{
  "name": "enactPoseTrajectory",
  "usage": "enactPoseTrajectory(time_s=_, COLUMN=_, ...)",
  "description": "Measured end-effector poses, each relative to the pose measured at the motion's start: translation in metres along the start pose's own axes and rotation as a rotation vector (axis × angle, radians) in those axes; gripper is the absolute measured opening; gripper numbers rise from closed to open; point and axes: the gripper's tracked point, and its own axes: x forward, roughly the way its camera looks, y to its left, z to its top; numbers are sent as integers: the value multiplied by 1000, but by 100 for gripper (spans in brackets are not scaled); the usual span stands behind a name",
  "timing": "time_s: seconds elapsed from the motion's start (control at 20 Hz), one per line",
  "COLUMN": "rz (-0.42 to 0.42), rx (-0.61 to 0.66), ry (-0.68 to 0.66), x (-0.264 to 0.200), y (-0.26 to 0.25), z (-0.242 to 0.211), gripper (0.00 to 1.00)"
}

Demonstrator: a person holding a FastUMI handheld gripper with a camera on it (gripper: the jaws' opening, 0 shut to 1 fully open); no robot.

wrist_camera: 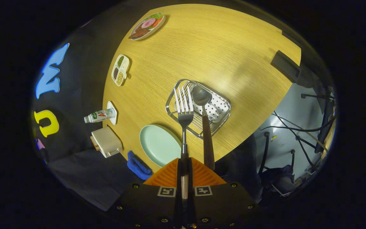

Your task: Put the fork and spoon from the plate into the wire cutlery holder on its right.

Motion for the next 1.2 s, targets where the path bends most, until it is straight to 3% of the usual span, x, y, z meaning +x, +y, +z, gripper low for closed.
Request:
enactPoseTrajectory(time_s=0.35, rz=28, rx=64, ry=17, x=-5, y=1, z=1, gripper=7)
enactPoseTrajectory(time_s=0.7, rz=75, rx=97, ry=-7, x=-10, y=11, z=8, gripper=16)
enactPoseTrajectory(time_s=0.85, rz=126, rx=101, ry=-34, x=-23, y=26, z=14, gripper=78)
enactPoseTrajectory(time_s=0.95, rz=101, rx=73, ry=-49, x=-22, y=24, z=14, gripper=96)
enactPoseTrajectory(time_s=1.2, rz=101, rx=83, ry=-67, x=-24, y=24, z=17, gripper=96)
